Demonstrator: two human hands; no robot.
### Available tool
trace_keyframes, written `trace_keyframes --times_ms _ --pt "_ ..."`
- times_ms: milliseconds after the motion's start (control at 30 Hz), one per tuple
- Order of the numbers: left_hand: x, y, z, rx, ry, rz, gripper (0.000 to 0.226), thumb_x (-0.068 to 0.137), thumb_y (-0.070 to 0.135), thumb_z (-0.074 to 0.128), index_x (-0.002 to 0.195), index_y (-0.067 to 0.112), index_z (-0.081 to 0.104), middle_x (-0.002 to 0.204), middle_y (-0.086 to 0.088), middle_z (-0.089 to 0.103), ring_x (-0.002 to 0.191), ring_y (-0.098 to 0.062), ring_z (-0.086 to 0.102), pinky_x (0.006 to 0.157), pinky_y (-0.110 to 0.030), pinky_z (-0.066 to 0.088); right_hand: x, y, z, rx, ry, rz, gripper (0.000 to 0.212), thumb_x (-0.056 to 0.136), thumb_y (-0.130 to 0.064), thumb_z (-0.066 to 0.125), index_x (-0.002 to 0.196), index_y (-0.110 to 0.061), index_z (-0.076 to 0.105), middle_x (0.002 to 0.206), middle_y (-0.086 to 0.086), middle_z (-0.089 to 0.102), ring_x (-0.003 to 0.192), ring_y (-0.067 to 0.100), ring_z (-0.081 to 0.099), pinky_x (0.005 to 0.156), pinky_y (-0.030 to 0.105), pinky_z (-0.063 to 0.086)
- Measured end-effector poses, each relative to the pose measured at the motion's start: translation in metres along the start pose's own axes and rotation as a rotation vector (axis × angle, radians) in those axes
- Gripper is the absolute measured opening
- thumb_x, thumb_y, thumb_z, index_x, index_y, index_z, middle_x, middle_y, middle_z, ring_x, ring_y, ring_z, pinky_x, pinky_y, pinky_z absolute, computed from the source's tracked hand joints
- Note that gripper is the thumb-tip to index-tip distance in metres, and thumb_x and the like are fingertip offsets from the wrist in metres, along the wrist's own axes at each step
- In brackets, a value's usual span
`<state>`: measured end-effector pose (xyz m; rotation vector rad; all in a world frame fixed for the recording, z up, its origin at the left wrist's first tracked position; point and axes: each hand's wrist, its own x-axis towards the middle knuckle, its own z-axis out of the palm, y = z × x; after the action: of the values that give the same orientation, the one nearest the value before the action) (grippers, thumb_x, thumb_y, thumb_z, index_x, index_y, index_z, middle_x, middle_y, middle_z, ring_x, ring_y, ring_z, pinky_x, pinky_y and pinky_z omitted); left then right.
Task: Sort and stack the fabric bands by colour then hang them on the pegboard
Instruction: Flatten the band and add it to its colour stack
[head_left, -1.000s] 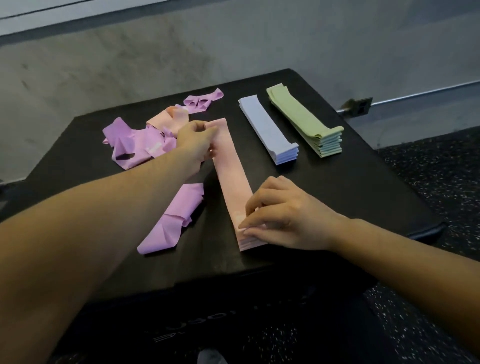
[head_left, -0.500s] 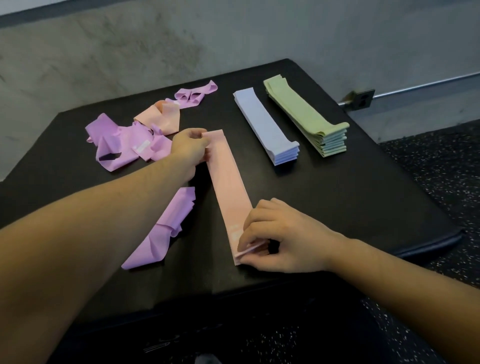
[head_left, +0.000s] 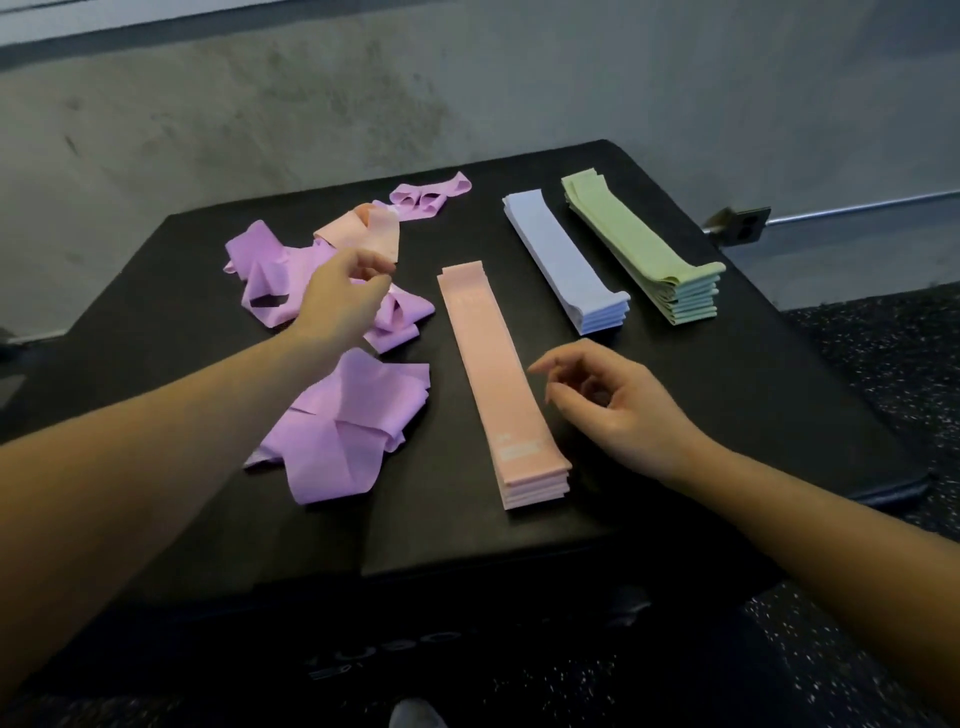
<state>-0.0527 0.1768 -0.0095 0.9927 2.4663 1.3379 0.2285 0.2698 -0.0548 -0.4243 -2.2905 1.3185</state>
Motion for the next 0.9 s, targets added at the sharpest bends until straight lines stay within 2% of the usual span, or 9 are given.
trace_keyframes --times_ms 133,233,367,433,500,567,667,800,900 --pt "-0.01 -0.04 -0.029 0.183 -0.032 0.123 0.016 0.097 0.012 0.055 0.106 0.018 0.068 0.107 0.0 0.063 0.091 -0.015 0.06 0.072 -0.028 0.049 0.02 -0.012 -0.001 -0.083 -0.007 0.015 0.028 0.097 -0.017 0.061 0.11 -0.042 0.061 0.095 -0.011 0.063 0.087 0.011 0.06 0.076 0.022 0.051" --pt "-0.005 -0.068 -0.042 0.248 0.004 0.199 0.015 0.095 0.012 0.06 0.103 0.021 0.068 0.114 0.003 0.057 0.104 -0.013 0.055 0.089 -0.028 0.044 0.047 -0.021 0.003 -0.157 -0.015 0.016 0.025 0.097 -0.02 0.061 0.109 -0.043 0.06 0.095 -0.013 0.062 0.088 0.005 0.059 0.076 0.017 0.05" --pt "0.013 -0.093 -0.05 0.344 0.013 0.254 0.022 0.094 0.021 0.062 0.115 0.02 0.066 0.125 0.001 0.059 0.115 -0.017 0.052 0.097 -0.033 0.04 0.091 -0.029 0.015 -0.238 -0.015 0.001 0.023 0.097 -0.02 0.059 0.107 -0.041 0.062 0.093 -0.016 0.061 0.087 0.001 0.057 0.076 0.016 0.047" --pt "0.024 -0.1 -0.051 0.446 0.011 0.358 0.037 0.09 0.032 0.056 0.123 0.018 0.065 0.13 -0.002 0.06 0.123 -0.023 0.052 0.104 -0.041 0.039 0.114 -0.034 0.024 -0.277 -0.032 -0.019 0.024 0.098 -0.019 0.056 0.107 -0.04 0.063 0.1 -0.018 0.063 0.087 -0.002 0.056 0.075 0.011 0.044" --pt "0.038 -0.109 -0.051 0.57 -0.049 0.403 0.054 0.087 0.046 0.045 0.134 0.023 0.06 0.143 -0.004 0.054 0.138 -0.027 0.043 0.117 -0.05 0.026 0.14 -0.036 0.033 -0.325 -0.051 -0.032 0.024 0.1 -0.018 0.054 0.11 -0.035 0.066 0.107 -0.015 0.064 0.087 -0.003 0.056 0.073 0.007 0.042" --pt "0.054 -0.122 -0.05 0.639 -0.142 0.356 0.052 0.094 0.051 0.045 0.142 0.034 0.053 0.155 -0.002 0.042 0.147 -0.027 0.031 0.12 -0.051 0.015 0.169 -0.035 0.043 -0.399 -0.083 -0.034 0.024 0.1 -0.017 0.053 0.113 -0.032 0.066 0.108 -0.013 0.061 0.093 0.0 0.057 0.075 0.007 0.043" --pt "0.064 -0.138 -0.046 0.605 -0.2 0.358 0.042 0.1 0.05 0.045 0.14 0.041 0.054 0.152 0.003 0.047 0.142 -0.018 0.039 0.117 -0.047 0.028 0.214 -0.03 0.058 -0.487 -0.138 -0.012 0.027 0.099 -0.016 0.052 0.119 -0.03 0.065 0.113 -0.01 0.059 0.095 0.005 0.059 0.083 0.019 0.049" --pt "0.063 -0.147 -0.044 0.539 -0.141 0.399 0.046 0.093 0.053 0.037 0.126 0.036 0.064 0.134 0.013 0.06 0.124 -0.011 0.053 0.107 -0.043 0.042 0.272 -0.02 0.079 -0.597 -0.198 0.03 0.037 0.097 -0.014 0.05 0.132 -0.022 0.06 0.128 -0.003 0.06 0.102 0.008 0.056 0.083 0.022 0.041" --pt "0.063 -0.147 -0.042 0.526 -0.092 0.427 0.041 0.092 0.046 0.043 0.119 0.028 0.068 0.127 0.011 0.064 0.117 -0.013 0.055 0.105 -0.039 0.042 0.31 -0.008 0.094 -0.616 -0.213 0.053 0.042 0.097 -0.032 0.057 0.138 -0.022 0.055 0.133 -0.001 0.059 0.109 0.015 0.056 0.086 0.025 0.037"
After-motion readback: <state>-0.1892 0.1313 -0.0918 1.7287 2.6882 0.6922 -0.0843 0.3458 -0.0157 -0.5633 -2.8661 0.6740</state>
